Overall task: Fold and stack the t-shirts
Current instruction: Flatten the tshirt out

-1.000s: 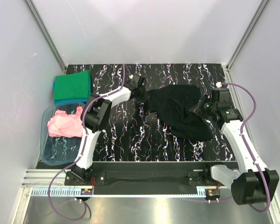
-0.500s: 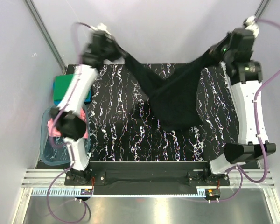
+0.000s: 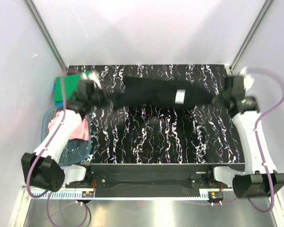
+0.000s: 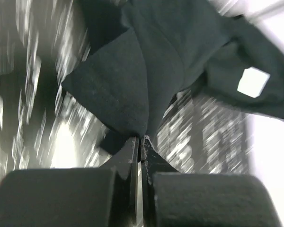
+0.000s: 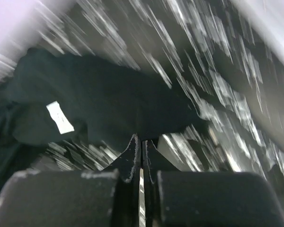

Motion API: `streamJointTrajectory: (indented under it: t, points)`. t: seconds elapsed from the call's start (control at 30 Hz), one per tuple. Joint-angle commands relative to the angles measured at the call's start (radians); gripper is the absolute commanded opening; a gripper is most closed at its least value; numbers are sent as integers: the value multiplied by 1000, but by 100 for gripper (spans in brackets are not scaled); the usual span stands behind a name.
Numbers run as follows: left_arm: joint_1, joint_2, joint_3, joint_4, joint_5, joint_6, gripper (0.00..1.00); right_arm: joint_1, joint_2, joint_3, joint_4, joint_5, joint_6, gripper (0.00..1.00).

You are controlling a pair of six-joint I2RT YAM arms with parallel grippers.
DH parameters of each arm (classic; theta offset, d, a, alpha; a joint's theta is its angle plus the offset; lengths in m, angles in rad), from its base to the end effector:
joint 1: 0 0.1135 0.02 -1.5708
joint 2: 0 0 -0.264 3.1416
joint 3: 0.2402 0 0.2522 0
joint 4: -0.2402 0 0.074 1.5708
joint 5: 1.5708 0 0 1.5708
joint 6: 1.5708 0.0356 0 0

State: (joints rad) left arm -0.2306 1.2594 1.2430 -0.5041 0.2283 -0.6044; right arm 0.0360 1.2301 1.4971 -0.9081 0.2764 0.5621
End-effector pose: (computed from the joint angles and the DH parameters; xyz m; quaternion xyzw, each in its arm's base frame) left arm 0.2701 -0.0717 0.3667 -0.1036 0.8553 -0.2921 0.4153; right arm 0.2392 -0.0011 0.4201 0.2899 0.8389 0.0131 0.4606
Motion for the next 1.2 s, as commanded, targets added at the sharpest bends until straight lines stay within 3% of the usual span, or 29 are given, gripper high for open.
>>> streamJointTrajectory:
  t: [0.0, 0.1, 0.17, 0.2, 0.23, 0.27, 0.4, 0.53, 0.77, 0.93, 1.17]
  points:
    - [-18, -92, -285, 41, 74, -6, 0, -2, -131, -328, -32, -15, 142, 0]
    - [-50, -169, -484, 97, 98, -17, 0, -4, -161, -544, -12, -74, 208, 3]
    - [-59, -193, -551, 113, 115, -14, 0, -4, -161, -560, -12, -69, 231, 7]
    - [-65, -205, -572, 111, 115, -14, 0, -5, -155, -554, -9, -63, 229, 13]
    - [-72, -218, -605, 105, 111, -11, 0, -5, -153, -522, -6, -60, 219, 38]
    - [-73, -247, -616, 101, 106, -5, 0, -5, -143, -499, 6, -71, 176, 47]
    - [-75, -296, -651, 78, 83, 2, 0, 2, -71, -391, 155, -345, -11, 64]
    - [-78, -301, -659, 85, 82, -30, 0, 144, 64, -278, 285, -387, -143, 66]
    - [-79, -287, -695, 107, 75, -60, 0, 336, 535, -3, 365, -629, -470, 50]
    - [-79, -290, -717, 136, 78, -93, 0, 369, 788, 175, 425, -709, -519, 48]
    - [-79, -284, -714, 139, 80, -90, 0, 378, 1014, 347, 426, -812, -547, 54]
